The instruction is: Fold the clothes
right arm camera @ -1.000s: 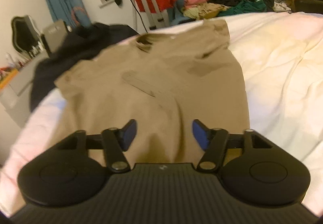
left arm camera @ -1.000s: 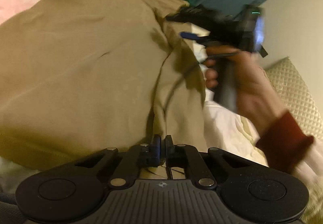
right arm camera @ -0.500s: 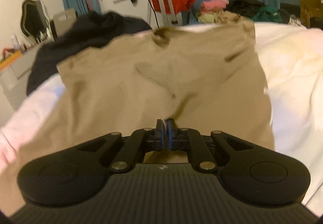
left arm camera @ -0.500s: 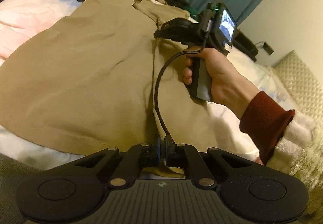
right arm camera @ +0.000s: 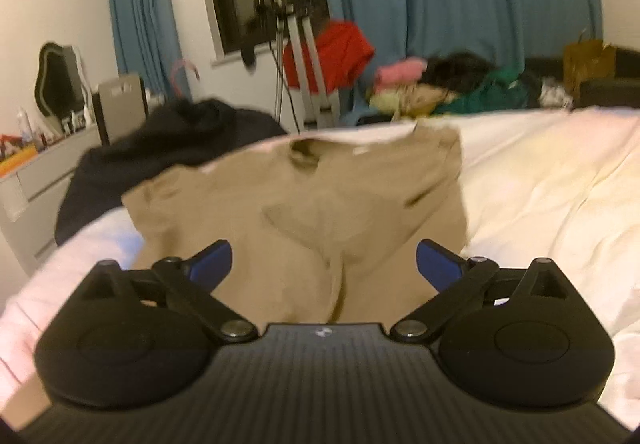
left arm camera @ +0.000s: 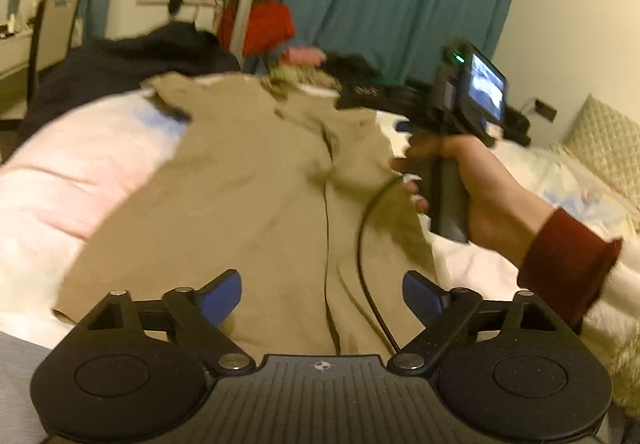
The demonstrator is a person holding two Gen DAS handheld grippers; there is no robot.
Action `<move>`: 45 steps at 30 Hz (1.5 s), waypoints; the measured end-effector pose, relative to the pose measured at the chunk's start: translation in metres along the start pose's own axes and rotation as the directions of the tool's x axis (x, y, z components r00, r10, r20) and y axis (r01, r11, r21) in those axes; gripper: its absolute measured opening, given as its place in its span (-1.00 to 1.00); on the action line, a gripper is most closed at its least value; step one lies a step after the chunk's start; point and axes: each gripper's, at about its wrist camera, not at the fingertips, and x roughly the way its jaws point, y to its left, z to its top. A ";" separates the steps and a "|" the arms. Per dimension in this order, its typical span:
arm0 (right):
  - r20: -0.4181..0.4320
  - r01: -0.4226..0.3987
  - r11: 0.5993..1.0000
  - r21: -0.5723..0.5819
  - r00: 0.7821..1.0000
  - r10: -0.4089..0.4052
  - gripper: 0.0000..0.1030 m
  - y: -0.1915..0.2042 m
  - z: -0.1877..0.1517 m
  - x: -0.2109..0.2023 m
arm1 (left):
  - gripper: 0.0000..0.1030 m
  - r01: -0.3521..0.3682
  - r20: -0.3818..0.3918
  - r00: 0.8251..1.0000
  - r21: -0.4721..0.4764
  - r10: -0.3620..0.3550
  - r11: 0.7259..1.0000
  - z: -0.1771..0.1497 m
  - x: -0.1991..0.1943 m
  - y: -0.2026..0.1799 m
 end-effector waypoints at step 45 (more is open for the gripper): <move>0.024 0.015 0.992 0.122 1.000 -0.018 0.95 -0.011 -0.020 -0.057 | 0.71 -0.005 0.059 0.996 -0.677 0.061 0.736 0.178 0.267 0.229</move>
